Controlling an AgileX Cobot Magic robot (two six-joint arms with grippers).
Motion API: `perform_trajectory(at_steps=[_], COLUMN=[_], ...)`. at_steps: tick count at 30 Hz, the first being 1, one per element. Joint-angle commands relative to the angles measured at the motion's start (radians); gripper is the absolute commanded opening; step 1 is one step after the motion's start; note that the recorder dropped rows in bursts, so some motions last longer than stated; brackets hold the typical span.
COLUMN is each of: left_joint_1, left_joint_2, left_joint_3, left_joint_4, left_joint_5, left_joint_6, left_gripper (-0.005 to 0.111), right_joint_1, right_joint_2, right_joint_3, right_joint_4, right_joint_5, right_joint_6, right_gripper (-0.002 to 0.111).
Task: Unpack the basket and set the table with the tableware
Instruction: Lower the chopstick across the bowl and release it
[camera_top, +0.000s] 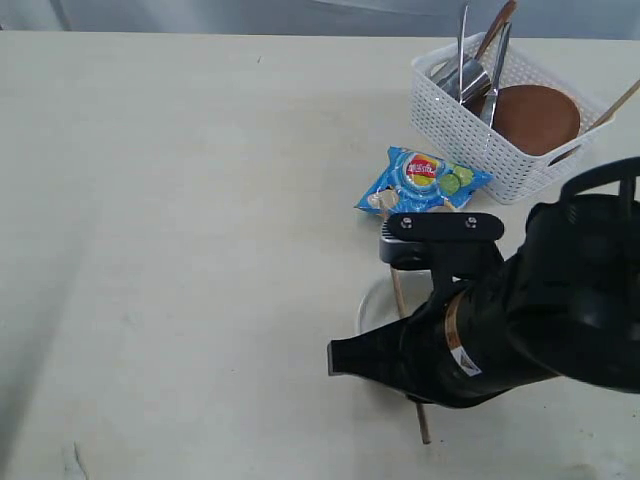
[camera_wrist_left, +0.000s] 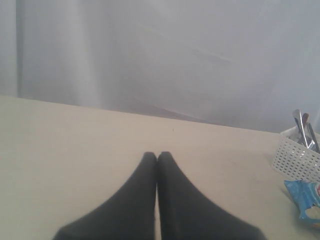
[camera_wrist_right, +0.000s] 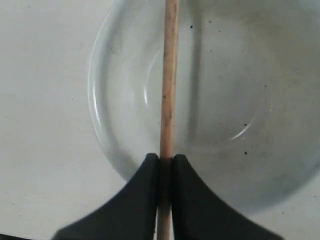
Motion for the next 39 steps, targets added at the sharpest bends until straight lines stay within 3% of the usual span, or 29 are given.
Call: perform_trajectory(at_steps=[1, 33, 39], left_joint_1=[-0.003, -0.003, -0.003], left_joint_2=[-0.001, -0.001, -0.001], left_joint_3=[0.002, 0.002, 0.002], left_joint_4=[0.010, 0.010, 0.010], left_joint_5=[0.002, -0.001, 0.001], left_joint_6=[0.006, 0.006, 0.006], left_gripper=[0.000, 0.000, 0.000], right_joint_1=[0.003, 0.003, 0.003], right_joint_2=[0.000, 0.000, 0.000], right_joint_3=[0.010, 0.010, 0.010], right_joint_4=[-0.008, -0.011, -0.014], right_joint_5=[-0.015, 0.013, 0.015], right_joint_6=[0.005, 0.017, 0.017], right_gripper=[0.000, 0.001, 0.026])
